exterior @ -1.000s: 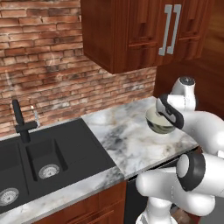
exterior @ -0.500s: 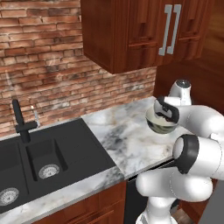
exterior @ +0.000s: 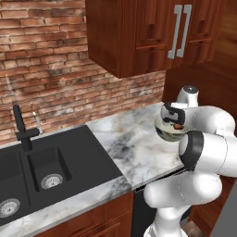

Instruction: Take the lemon, peach, and fish from the freezer and place them in the bowl on the counter.

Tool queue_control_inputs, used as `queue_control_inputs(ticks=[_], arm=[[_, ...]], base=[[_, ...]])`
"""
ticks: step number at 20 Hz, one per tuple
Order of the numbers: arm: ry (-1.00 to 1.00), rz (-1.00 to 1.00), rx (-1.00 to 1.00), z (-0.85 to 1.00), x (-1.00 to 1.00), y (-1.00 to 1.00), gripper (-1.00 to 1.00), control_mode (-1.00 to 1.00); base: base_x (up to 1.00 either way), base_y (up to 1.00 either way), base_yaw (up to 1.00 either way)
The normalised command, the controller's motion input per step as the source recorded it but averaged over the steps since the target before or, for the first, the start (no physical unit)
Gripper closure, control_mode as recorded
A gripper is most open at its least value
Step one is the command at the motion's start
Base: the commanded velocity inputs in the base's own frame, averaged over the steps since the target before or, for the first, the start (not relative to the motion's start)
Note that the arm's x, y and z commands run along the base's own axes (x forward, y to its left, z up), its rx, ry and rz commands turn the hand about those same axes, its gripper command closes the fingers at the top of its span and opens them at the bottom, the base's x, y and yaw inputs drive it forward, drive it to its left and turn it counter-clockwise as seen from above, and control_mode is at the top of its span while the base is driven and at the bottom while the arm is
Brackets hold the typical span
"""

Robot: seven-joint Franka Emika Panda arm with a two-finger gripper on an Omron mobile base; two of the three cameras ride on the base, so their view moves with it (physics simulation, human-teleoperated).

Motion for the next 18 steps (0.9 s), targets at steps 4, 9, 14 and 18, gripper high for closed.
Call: queue_control_inputs(ticks=[4,9,14,18], arm=[[0.04,0.0,0.0,-0.14,0.18,-0.03,1.0,-1.0],[0.04,0.0,0.0,-0.17,0.18,-0.01,1.0,-1.0],[0.02,0.0,0.0,-0.13,0.19,0.0,-1.0,-1.0],[0.0,0.0,0.0,-0.07,0.12,-0.04,-1.0,-1.0]], base=[[0.0,0.0,0.0],[0.0,0.0,0.0],[0.0,0.0,0.0],[0.0,0.0,0.0]])
